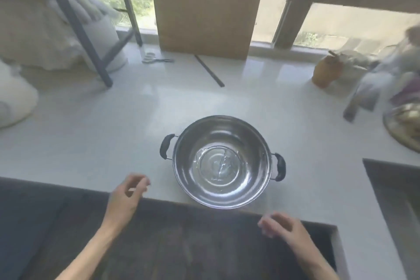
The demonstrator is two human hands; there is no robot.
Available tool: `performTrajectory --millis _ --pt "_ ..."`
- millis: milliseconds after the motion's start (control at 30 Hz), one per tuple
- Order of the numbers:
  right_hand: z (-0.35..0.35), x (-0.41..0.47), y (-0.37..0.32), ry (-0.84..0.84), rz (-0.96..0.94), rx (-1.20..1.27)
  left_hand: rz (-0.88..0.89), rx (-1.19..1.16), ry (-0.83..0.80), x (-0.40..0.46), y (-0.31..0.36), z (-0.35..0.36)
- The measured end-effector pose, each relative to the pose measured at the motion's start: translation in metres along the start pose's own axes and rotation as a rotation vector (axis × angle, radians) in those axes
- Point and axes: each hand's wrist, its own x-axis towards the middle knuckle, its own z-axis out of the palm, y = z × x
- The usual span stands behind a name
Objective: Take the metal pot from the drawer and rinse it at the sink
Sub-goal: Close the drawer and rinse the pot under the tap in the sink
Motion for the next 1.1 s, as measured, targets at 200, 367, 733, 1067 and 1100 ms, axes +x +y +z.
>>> performTrajectory --millis 200,367,733,1067,1100 --pt "-0.048 0.062 -0.039 0.234 -0.024 -0.158 -0.008 0.182 -0.216 0.059 0.038 0.003" --pt "-0.049 0.092 -0.038 0.301 0.088 -0.155 -0.014 0.174 -0.264 0.080 0.046 0.012" --pt "-0.079 0.077 -0.051 0.101 0.211 -0.233 0.000 0.072 -0.536 0.149 0.051 0.028" --pt "-0.202 -0.092 -0.008 0.702 0.238 0.069 0.456 0.189 -0.974 0.138 0.253 0.232" --pt "-0.215 -0.111 0.003 0.761 0.260 0.085 0.514 0.202 -1.019 0.129 0.270 0.265"
